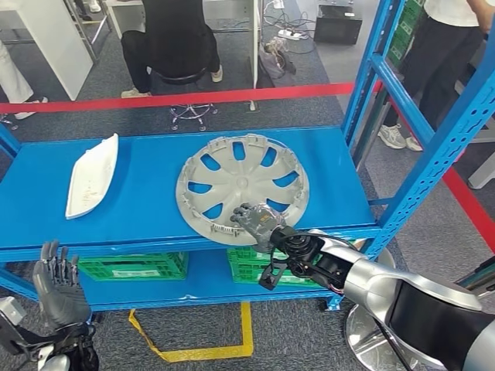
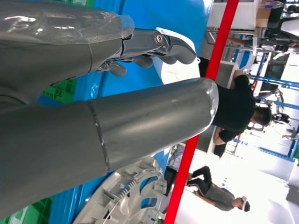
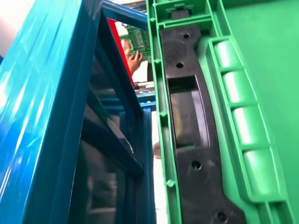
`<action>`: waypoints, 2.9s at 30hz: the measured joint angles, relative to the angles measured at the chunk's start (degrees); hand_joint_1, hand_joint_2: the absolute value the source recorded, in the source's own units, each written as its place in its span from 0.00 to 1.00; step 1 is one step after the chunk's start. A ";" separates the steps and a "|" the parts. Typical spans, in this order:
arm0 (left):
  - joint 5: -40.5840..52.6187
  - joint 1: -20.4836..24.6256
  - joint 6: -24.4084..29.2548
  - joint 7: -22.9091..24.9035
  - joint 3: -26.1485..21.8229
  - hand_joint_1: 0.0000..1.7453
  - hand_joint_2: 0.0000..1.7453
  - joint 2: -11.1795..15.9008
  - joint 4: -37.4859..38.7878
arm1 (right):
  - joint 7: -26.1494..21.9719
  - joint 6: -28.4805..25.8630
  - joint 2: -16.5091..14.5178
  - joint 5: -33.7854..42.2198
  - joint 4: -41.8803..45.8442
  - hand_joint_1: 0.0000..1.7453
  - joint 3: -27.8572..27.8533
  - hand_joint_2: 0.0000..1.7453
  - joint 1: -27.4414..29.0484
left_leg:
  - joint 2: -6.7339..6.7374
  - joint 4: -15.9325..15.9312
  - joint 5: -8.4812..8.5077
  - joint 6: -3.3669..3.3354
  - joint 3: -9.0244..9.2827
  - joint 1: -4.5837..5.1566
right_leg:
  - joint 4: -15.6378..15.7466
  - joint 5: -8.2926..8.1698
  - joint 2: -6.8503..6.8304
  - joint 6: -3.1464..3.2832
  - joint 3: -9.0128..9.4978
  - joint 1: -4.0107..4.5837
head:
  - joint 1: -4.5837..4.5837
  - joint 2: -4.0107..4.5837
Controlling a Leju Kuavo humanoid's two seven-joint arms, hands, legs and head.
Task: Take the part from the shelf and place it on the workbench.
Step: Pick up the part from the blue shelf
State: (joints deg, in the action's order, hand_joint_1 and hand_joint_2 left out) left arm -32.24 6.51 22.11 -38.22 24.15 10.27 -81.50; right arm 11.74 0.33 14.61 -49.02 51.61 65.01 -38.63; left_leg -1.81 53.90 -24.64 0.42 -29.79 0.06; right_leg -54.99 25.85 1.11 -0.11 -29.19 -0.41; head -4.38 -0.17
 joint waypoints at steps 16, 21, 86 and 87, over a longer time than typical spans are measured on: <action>0.18 0.14 -0.17 -0.18 0.00 0.00 0.00 0.00 0.00 | 0.25 0.79 -0.33 6.29 2.65 1.00 -2.34 1.00 -0.14 | 0.01 0.00 -0.18 0.07 0.33 -0.03 | -0.01 0.17 0.08 0.03 0.40 0.00 | 0.01 0.00; 0.16 0.06 -0.06 -0.26 0.00 0.00 0.00 0.02 0.00 | 1.63 1.33 -0.17 8.97 5.14 1.00 -3.09 1.00 -0.26 | 0.01 0.01 -0.13 0.08 0.09 -0.03 | -0.02 0.10 0.09 0.06 0.17 0.00 | 0.01 0.00; 1.21 -1.87 1.62 -0.78 0.00 0.00 0.00 0.17 0.00 | 0.66 -17.74 3.99 9.14 37.49 1.00 -16.92 1.00 -4.78 | -0.09 0.05 -0.01 0.07 -1.51 -0.04 | -0.09 0.04 -0.02 0.09 -1.36 0.00 | 0.01 0.00; 1.25 -1.88 1.53 -0.75 0.00 0.00 0.00 0.17 0.00 | 0.61 -18.18 3.99 8.72 38.05 1.00 -17.40 1.00 -4.79 | -0.10 0.05 -0.01 0.07 -1.51 -0.04 | -0.09 0.04 -0.02 0.09 -1.36 0.00 | 0.01 0.00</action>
State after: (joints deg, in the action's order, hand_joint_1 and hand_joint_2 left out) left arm -30.99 4.63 23.64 -38.97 24.15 10.44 -81.50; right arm 12.35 -17.85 18.61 -40.30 89.66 47.61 -43.42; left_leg -1.90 53.95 -24.64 0.49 -31.30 0.01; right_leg -55.08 25.89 1.09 -0.02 -30.55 -0.41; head -4.37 -0.17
